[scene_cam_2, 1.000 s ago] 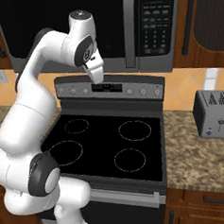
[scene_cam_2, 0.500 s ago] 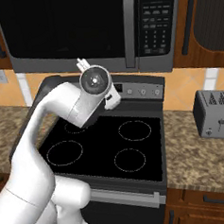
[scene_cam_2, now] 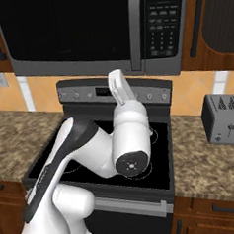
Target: Open the microwave, place the bowl with waffle inside the microwave, then close the microwave door and turn it on.
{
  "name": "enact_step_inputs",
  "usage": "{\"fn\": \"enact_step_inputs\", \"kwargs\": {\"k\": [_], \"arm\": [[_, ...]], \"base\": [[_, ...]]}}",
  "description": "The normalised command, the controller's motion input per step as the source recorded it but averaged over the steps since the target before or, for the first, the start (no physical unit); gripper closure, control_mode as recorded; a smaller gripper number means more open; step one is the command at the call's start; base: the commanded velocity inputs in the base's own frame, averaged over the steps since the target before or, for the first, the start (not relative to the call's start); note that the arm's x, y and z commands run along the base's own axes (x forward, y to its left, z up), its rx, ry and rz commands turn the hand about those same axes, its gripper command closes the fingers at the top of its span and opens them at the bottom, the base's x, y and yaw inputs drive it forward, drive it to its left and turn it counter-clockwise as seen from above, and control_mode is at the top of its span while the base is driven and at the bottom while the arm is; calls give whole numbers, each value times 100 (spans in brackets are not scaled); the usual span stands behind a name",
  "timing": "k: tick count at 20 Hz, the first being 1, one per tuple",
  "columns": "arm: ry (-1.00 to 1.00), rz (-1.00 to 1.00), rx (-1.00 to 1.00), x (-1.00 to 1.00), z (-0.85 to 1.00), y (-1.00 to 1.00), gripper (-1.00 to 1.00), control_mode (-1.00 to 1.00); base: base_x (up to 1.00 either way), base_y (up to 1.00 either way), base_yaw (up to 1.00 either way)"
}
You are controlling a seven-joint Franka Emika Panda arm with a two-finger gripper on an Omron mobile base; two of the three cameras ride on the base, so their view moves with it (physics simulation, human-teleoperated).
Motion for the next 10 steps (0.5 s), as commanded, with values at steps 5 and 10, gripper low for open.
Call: {"fn": "enact_step_inputs", "kwargs": {"k": [5, 10], "arm": [[6, 1, 27, 14, 71, -62, 100, -100], [41, 3, 5, 92, 25, -7, 100, -100]], "base": [[0, 0, 0], [0, 0, 0]]}}
